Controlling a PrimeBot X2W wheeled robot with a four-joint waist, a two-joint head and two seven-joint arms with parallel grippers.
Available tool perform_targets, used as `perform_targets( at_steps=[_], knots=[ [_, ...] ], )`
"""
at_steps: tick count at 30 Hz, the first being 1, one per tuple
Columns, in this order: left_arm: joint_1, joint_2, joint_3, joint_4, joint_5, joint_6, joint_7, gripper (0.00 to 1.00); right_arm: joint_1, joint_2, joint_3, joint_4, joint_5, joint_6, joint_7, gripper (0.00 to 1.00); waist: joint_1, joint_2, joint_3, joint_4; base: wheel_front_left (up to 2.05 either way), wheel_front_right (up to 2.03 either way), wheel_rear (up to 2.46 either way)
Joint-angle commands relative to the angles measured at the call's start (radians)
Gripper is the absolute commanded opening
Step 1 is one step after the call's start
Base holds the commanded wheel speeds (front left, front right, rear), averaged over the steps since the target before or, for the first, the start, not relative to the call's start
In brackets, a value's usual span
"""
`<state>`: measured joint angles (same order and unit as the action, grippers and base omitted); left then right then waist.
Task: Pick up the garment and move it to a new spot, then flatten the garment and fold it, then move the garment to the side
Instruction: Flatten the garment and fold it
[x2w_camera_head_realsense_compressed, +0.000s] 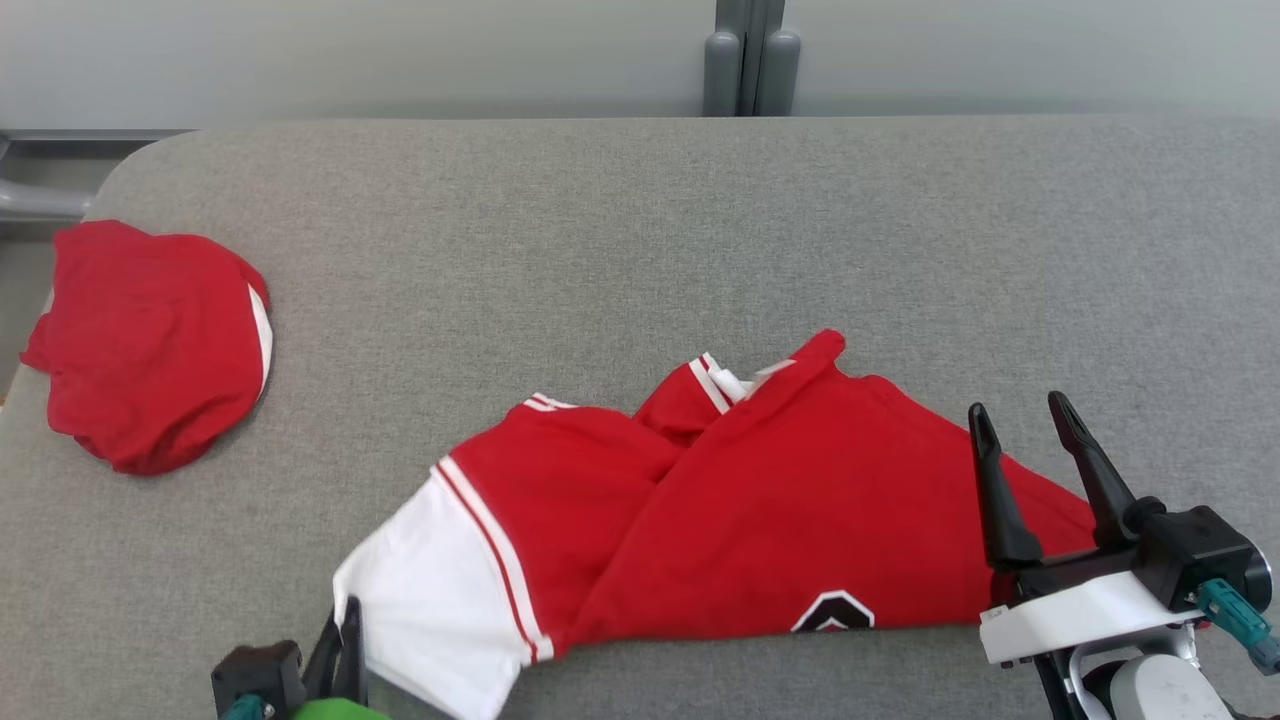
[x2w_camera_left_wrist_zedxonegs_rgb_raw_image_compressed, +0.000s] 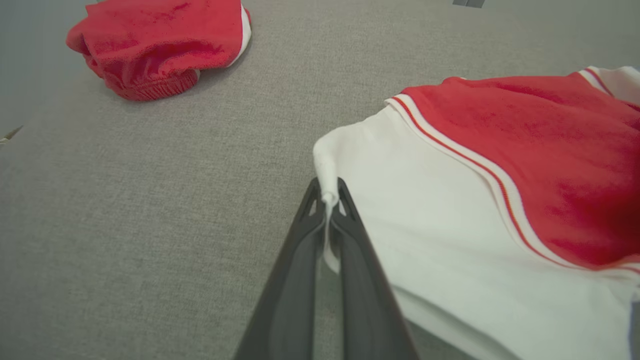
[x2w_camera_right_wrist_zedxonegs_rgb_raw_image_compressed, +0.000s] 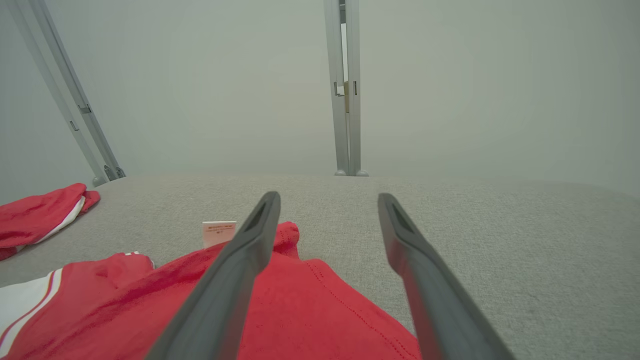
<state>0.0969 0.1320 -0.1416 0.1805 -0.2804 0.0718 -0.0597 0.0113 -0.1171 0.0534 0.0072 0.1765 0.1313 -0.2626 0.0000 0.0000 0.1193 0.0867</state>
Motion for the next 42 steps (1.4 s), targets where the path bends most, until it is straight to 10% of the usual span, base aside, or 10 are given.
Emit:
perform_targets(
  at_steps=[1,6,7,8,18,42],
  knots=[
    [0.027,0.002,0.004,0.003,-0.013,0.01,0.027,0.0,0.003,0.0,0.001,0.005,-0.005,-0.001,-0.003,1.0,0.0,0.0,-0.005,0.003,0.0,0.0,0.0],
    [0.062,0.001,-0.002,0.01,-0.037,0.013,0.085,0.12,-0.004,-0.007,0.007,0.014,0.0,-0.001,-0.003,1.0,0.0,0.0,-0.012,-0.001,0.0,0.0,0.0],
    [0.051,0.002,0.002,-0.007,-0.03,0.018,0.062,0.82,-0.004,-0.009,0.005,0.013,0.0,-0.001,-0.003,1.0,0.0,0.0,-0.013,-0.002,0.0,0.0,0.0],
    [0.042,0.006,0.006,-0.015,-0.02,0.023,0.044,1.0,-0.004,-0.009,0.004,0.013,0.001,-0.001,-0.003,1.0,0.0,0.0,-0.014,-0.004,0.0,0.0,0.0],
    [-0.089,0.03,0.002,-0.082,0.021,0.007,-0.117,1.0,-0.017,-0.007,0.0,0.021,-0.001,-0.001,-0.003,1.0,0.0,0.0,-0.013,-0.035,0.0,0.0,0.0],
    [-0.647,0.086,-0.258,0.357,0.06,-0.196,0.045,1.0,-0.123,-0.007,0.013,0.031,0.028,-0.001,-0.003,1.0,0.0,0.0,0.144,-0.288,0.0,0.0,0.0]
  ],
)
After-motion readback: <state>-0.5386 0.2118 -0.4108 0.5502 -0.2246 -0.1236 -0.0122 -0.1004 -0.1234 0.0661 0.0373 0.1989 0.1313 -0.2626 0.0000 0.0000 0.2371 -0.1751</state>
